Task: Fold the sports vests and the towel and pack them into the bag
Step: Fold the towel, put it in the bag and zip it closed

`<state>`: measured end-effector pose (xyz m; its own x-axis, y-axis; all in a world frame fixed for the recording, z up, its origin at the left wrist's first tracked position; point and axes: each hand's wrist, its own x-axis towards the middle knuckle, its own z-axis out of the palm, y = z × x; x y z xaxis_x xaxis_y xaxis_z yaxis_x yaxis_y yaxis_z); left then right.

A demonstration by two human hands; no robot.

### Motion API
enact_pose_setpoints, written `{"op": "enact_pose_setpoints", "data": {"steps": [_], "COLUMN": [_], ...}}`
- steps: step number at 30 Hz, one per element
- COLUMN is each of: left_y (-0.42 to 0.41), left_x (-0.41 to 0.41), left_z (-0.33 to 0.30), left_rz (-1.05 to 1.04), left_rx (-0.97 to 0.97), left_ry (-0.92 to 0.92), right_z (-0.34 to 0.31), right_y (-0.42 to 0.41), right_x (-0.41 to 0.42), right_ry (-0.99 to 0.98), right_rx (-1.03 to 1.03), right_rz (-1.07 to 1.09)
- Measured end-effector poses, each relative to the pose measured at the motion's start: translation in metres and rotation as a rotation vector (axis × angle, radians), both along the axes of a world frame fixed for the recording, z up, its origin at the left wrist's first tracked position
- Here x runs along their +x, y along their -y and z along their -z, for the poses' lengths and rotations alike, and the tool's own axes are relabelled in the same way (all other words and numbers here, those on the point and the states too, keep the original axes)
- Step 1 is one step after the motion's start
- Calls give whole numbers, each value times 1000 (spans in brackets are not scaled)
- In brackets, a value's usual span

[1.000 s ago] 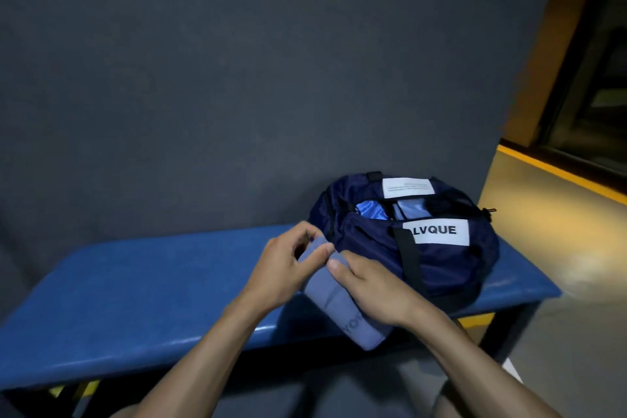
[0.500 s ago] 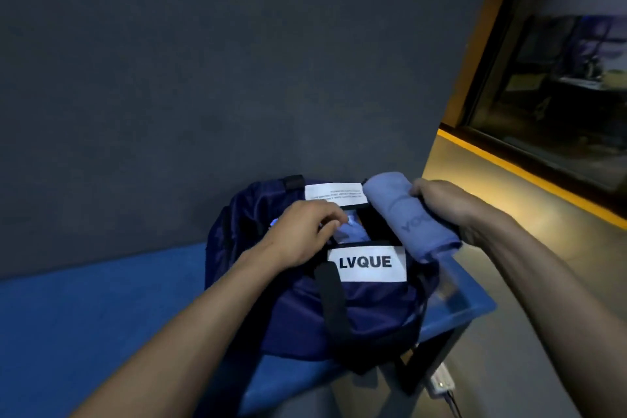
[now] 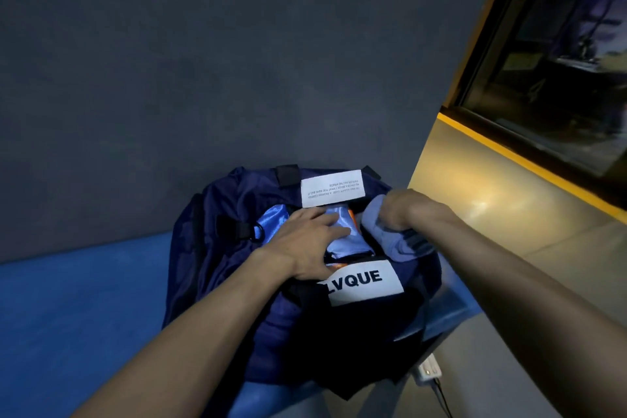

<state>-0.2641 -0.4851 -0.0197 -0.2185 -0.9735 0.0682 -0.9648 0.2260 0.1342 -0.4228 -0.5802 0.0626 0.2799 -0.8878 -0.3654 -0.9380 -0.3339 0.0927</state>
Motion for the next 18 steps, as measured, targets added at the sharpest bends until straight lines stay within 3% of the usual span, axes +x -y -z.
{"op": "enact_pose_setpoints", "data": {"steps": [6, 13, 15, 18], "left_y": [-9, -12, -12, -10], "left_x": [5, 0, 1, 0], "left_z": [-2, -9, -9, -9], "left_rz": [2, -44, -51, -57], "left_rx": [138, 212, 210, 210], "left_ry": [28, -162, -158, -141], "right_z": [33, 54, 47, 26], "right_y": [19, 19, 19, 20], "right_x": [17, -6, -3, -1], "right_ry": [339, 27, 68, 289], "right_rx": [-166, -135, -96, 138], "right_rz": [137, 21, 37, 144]}}
